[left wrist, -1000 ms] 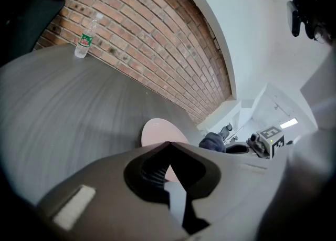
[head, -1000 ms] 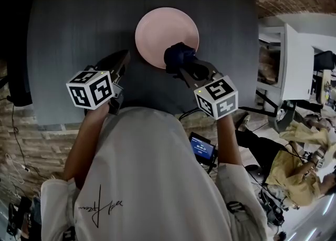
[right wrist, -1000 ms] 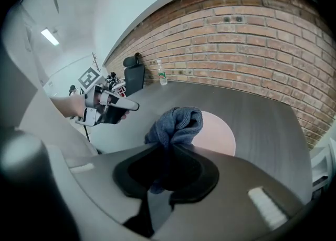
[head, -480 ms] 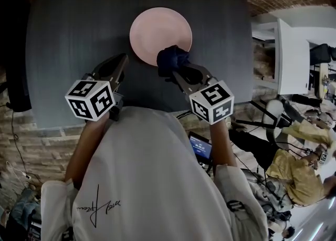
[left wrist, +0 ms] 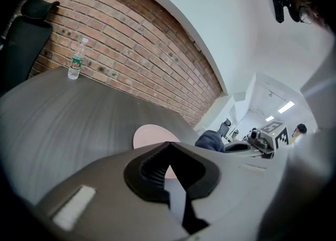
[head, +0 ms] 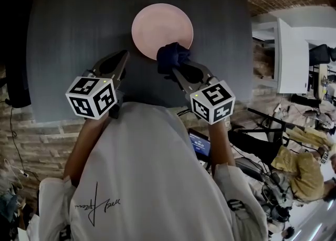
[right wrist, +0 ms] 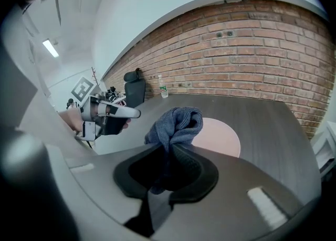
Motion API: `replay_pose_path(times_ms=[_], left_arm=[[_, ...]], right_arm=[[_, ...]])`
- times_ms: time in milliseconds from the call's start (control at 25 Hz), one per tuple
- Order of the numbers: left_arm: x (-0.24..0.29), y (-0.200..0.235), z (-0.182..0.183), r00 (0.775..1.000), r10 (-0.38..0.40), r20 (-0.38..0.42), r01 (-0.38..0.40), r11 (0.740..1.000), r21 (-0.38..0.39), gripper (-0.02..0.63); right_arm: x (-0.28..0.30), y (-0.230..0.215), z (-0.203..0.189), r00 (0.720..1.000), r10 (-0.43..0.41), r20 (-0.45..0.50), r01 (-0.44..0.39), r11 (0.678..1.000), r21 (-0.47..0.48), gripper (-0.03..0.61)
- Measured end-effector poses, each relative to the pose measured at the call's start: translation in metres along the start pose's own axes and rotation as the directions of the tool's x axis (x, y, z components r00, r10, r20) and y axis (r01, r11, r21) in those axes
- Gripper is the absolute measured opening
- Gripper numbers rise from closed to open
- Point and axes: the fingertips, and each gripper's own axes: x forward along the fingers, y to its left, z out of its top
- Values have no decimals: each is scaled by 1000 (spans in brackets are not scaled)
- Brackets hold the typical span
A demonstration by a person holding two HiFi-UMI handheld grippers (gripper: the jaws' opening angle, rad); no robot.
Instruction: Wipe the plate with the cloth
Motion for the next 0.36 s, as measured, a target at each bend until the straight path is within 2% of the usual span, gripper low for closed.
replay_pose_path(times_ms=[360], left_arm=[[-8,-1,-4,1000,-7,2,7,1000,2,11]], right_arm=[[-4,5,-4,1000,-15,17,14,999,32,54]])
